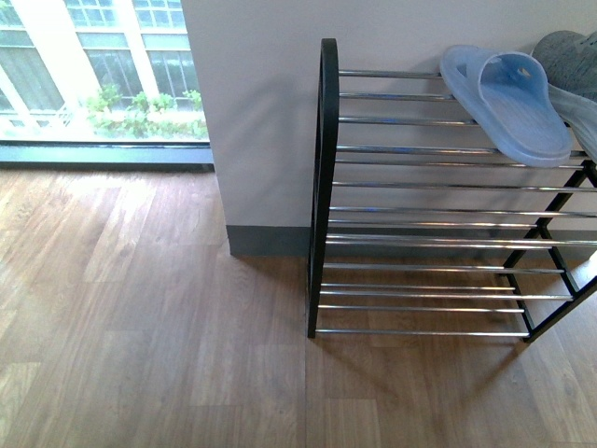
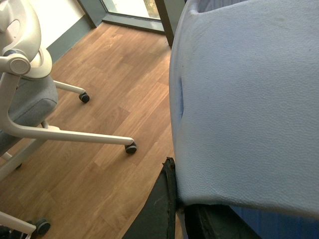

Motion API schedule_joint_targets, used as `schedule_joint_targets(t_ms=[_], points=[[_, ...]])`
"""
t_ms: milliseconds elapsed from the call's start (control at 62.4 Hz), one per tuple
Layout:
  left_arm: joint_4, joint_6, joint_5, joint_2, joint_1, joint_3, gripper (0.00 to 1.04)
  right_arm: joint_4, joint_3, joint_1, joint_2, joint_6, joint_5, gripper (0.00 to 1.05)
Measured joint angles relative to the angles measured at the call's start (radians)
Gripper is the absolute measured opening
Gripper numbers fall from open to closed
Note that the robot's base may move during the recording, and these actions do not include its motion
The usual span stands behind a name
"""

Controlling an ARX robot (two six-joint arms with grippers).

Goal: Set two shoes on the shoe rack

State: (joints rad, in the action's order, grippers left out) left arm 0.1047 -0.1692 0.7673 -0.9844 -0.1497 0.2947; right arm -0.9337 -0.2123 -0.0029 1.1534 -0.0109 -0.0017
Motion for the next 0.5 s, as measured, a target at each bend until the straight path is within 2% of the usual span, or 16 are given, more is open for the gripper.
schedule_joint_targets(t_ms=[304, 384, 497], points=[[0.000, 0.000, 0.000, 0.000, 0.000, 0.000, 0.02, 0.095, 0.109, 0.000, -0.199, 0.000, 0.001, 0.01], [0.000, 0.000, 0.000, 0.000, 0.000, 0.000, 0.02, 0.055, 0.143, 0.001, -0.209, 0.000, 0.001, 0.01], [0.000, 0.000, 0.000, 0.000, 0.000, 0.000, 0.02, 0.097, 0.179, 0.001, -0.261, 0.000, 0.001, 0.01]])
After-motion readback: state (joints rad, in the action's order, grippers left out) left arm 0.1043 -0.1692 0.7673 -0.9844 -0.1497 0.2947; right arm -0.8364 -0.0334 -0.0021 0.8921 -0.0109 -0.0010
